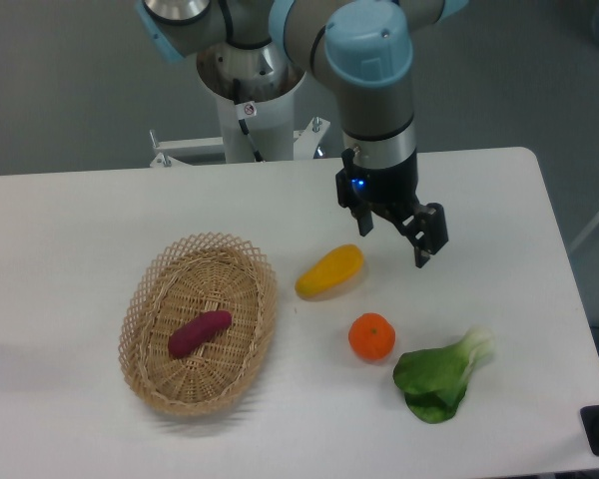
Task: Pick up the sweet potato from the basket
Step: 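Move the open gripper over the basket toward the purple sweet potato, then lower the gripper onto the sweet potato and close the fingers on it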
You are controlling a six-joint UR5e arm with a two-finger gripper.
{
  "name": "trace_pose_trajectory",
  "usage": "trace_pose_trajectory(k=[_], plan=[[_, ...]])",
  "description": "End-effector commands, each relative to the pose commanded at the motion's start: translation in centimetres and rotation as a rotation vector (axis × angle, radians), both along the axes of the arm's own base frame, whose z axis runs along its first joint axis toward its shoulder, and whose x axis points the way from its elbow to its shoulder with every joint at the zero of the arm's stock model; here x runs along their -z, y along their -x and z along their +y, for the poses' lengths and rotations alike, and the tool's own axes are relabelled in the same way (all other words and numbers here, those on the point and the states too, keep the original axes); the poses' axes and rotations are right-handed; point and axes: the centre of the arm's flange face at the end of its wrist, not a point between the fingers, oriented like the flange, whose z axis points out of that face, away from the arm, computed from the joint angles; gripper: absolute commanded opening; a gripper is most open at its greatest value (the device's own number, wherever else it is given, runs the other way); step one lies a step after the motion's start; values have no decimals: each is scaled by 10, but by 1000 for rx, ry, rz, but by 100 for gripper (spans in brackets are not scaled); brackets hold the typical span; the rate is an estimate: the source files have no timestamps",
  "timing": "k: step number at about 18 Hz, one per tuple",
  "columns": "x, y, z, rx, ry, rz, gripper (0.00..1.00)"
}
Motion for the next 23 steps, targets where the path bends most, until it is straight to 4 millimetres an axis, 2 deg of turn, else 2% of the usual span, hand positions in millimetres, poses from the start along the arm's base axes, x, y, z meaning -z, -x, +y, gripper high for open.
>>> trace_pose_trajectory(k=[2,4,6,8,10,11,13,16,18,20,23], plan=[[2,-11,11,-67,-46,-29,100],[4,-31,33,-135,-95,-55,100],[17,-48,53,-175,-115,-85,100],[39,-62,71,-165,-97,-109,100],[49,-78,82,-130,-87,-125,100],[62,-88,93,-106,-76,-149,100],[90,-92,101,-103,-41,-180,100],[116,-113,120,-50,-17,-192,100],[132,-119,126,-35,4,-204,100],[152,-138,136,-2,34,-224,100],[172,-144,140,9,63,-241,100]])
